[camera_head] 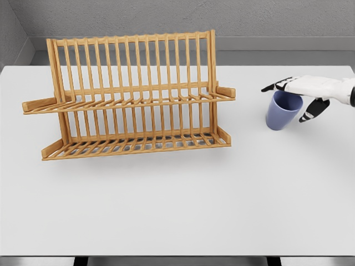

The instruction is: Right arm put cup on second shelf

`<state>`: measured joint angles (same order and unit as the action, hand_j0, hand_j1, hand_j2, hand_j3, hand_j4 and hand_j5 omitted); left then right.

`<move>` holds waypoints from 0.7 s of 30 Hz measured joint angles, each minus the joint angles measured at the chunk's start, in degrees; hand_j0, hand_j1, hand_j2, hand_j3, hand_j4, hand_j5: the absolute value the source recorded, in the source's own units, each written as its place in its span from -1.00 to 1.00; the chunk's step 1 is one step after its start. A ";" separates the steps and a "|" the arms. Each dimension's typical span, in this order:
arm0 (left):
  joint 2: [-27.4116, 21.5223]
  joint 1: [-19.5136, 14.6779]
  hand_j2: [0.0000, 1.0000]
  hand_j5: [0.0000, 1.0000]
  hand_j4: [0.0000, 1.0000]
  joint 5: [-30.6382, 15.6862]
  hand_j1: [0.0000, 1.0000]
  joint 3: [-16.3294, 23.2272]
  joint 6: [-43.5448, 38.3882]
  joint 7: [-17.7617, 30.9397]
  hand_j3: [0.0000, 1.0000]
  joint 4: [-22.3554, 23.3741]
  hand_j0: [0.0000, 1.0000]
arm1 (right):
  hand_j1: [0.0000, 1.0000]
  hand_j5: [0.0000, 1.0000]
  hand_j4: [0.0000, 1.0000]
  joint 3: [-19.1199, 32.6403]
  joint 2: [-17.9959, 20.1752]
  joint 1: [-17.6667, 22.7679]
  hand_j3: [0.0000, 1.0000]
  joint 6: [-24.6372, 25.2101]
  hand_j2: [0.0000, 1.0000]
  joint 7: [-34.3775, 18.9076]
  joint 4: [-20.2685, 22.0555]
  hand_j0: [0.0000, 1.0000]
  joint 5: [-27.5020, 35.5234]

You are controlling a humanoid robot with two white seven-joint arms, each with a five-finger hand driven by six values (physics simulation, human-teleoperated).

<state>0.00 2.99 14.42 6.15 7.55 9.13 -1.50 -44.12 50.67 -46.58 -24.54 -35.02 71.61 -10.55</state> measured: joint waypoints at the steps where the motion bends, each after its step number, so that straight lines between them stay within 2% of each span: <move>1: 0.00 0.00 1.00 1.00 1.00 0.00 1.00 0.00 0.00 0.00 1.00 0.00 1.00 | 1.00 1.00 1.00 -0.09 -0.05 -0.26 1.00 0.00 1.00 0.00 -0.12 1.00 0.01; 6: 0.00 0.00 1.00 1.00 1.00 0.00 1.00 0.00 0.00 0.00 1.00 0.00 1.00 | 1.00 1.00 1.00 -0.27 -0.67 -0.70 1.00 0.03 1.00 0.00 -1.02 1.00 0.01; 8: 0.00 0.00 1.00 1.00 1.00 0.00 1.00 0.00 0.00 0.00 1.00 0.00 1.00 | 0.72 0.72 0.72 -0.40 -0.78 -0.70 0.72 0.04 0.72 0.00 -1.50 0.72 -0.04; 10: 0.00 0.00 1.00 1.00 1.00 0.00 1.00 0.00 0.00 0.00 1.00 0.00 1.00 | 0.27 0.27 0.27 -0.51 -0.84 -0.70 0.27 0.02 0.27 0.00 -1.76 0.27 -0.16; 11: 0.00 0.00 1.00 1.00 1.00 0.00 1.00 0.00 0.00 0.00 1.00 0.00 1.00 | 0.22 0.22 0.22 -0.53 -0.85 -0.70 0.22 0.02 0.22 -0.02 -1.83 0.22 -0.19; 21: 0.00 0.00 1.00 1.00 1.00 0.00 1.00 0.00 0.00 0.00 1.00 0.00 1.00 | 0.12 0.12 0.12 -0.57 -0.87 -1.40 0.12 -0.03 0.12 -0.02 -1.71 0.12 -0.46</move>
<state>0.00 2.99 14.42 6.15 7.55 9.13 -1.50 -44.68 49.80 -47.99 -24.57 -35.04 69.90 -11.01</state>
